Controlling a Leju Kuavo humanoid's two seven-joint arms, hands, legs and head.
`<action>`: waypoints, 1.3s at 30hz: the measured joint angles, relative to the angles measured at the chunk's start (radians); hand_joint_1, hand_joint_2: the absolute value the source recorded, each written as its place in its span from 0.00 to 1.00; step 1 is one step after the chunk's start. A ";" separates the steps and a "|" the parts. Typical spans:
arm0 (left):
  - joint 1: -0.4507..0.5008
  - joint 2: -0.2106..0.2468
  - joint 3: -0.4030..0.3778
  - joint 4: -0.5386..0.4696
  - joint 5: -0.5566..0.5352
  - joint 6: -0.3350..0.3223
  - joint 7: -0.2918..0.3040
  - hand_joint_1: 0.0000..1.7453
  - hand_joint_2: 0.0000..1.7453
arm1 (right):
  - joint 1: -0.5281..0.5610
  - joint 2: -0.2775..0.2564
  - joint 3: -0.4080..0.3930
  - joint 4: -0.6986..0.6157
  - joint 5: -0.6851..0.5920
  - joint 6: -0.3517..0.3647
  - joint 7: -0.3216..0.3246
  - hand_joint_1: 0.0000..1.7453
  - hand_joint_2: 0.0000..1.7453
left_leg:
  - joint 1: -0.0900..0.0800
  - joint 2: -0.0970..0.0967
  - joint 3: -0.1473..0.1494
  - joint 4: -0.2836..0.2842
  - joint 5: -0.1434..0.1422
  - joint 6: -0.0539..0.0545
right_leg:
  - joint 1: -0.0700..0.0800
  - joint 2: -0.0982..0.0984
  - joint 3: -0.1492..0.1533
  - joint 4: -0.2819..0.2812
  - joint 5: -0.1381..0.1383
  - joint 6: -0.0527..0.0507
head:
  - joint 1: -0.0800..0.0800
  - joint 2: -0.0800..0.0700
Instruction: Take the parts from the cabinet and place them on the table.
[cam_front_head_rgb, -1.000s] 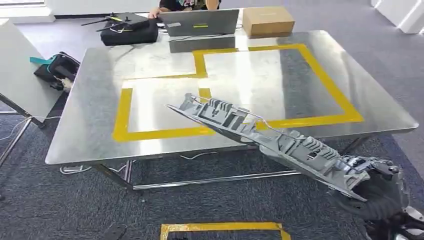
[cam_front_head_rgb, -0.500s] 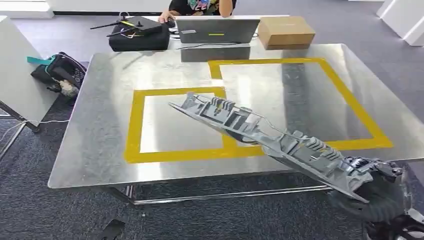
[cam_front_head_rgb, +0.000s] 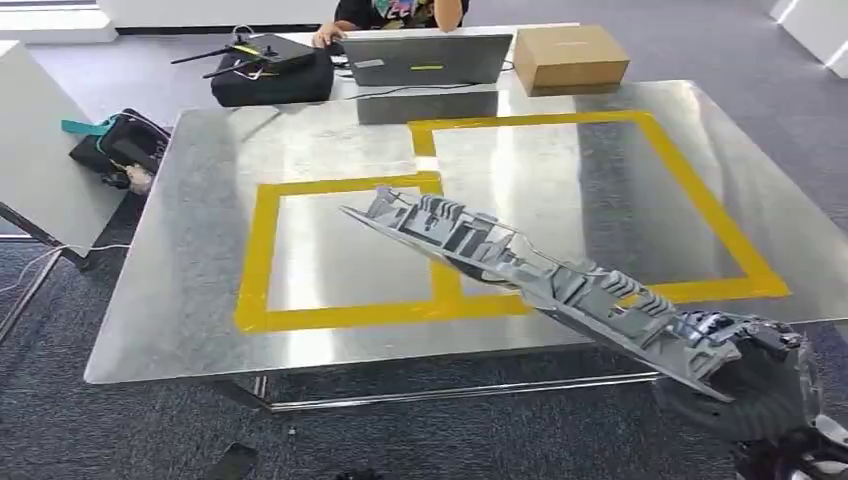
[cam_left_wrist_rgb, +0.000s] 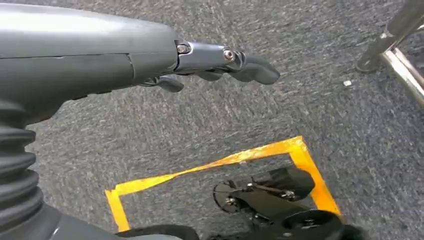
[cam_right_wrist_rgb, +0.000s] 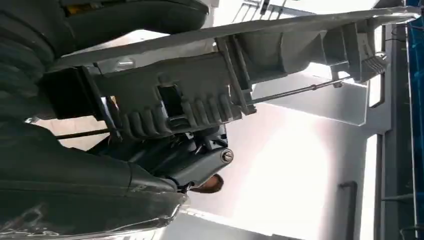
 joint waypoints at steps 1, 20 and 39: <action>0.000 0.002 0.000 0.000 0.000 0.000 0.000 0.00 1.00 | -0.001 0.000 0.000 0.000 0.000 -0.001 0.000 1.00 1.00 | 0.000 0.001 0.048 -0.093 0.046 0.002 | -0.001 0.000 0.013 0.000 -0.012 0.004 | -0.001 0.000; 0.003 0.005 -0.001 0.000 0.000 0.003 0.000 0.00 1.00 | -0.004 0.000 0.001 -0.002 0.002 -0.006 0.002 1.00 1.00 | -0.006 -0.009 0.123 -0.142 -0.042 0.047 | -0.014 0.003 -0.150 0.062 0.072 0.050 | 0.002 0.000; 0.002 0.002 -0.002 0.000 -0.002 0.002 -0.012 0.00 1.00 | 0.000 -0.058 -0.105 0.030 0.214 -0.206 0.089 1.00 1.00 | 0.002 -0.007 0.129 -0.164 -0.029 0.018 | -0.003 0.003 -0.157 0.058 0.076 0.025 | 0.004 0.000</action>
